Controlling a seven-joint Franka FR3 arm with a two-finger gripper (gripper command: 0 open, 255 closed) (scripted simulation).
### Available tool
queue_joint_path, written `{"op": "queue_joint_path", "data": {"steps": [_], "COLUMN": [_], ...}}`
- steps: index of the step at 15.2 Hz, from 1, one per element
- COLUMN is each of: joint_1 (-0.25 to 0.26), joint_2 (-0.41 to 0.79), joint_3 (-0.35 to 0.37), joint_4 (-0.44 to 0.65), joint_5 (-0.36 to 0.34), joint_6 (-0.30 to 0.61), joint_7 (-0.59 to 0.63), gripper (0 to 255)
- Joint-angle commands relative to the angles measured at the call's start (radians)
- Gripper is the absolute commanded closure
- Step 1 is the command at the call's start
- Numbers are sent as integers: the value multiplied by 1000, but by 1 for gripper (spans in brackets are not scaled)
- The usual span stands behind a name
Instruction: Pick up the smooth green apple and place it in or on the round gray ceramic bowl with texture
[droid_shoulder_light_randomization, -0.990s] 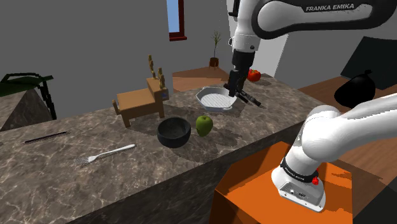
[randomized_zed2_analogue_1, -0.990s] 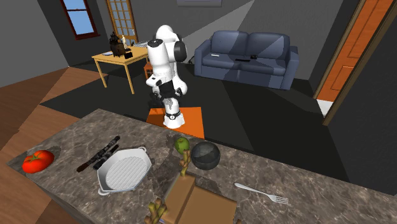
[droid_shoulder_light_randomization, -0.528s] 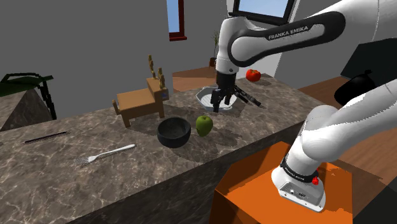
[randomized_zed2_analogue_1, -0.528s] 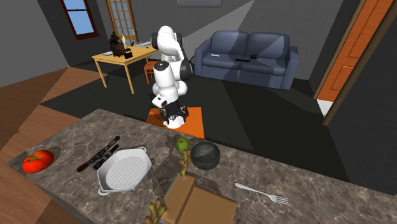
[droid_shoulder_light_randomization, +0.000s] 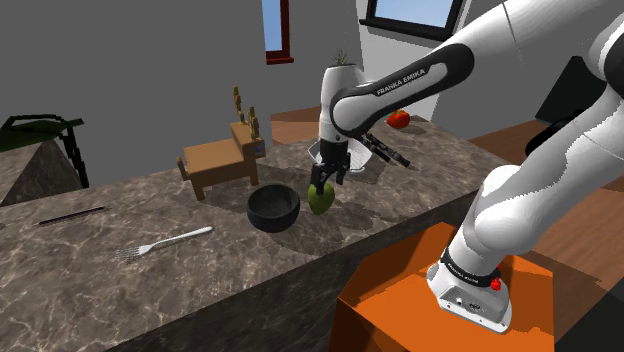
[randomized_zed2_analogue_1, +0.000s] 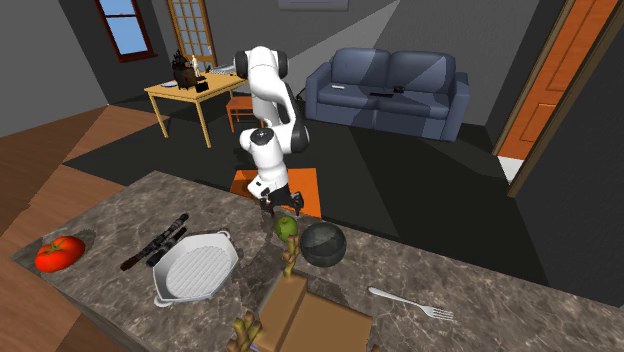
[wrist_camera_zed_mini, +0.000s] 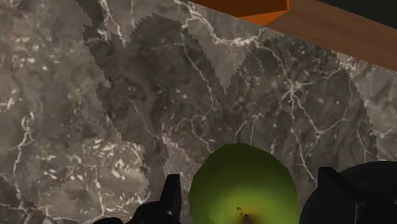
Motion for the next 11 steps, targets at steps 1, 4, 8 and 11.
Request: {"op": "queue_joint_path", "data": {"steps": [1,4,8,11], "joint_1": [2,6,8,8], "joint_2": [19,43,56,56], "joint_3": [4,9,12,12], "joint_4": [-17,-39,-50,-50], "joint_5": [5,11,15,15], "joint_6": [36,83,107,107], "joint_7": [1,-2,-3,-3], "gripper": [0,0,0,0]}}
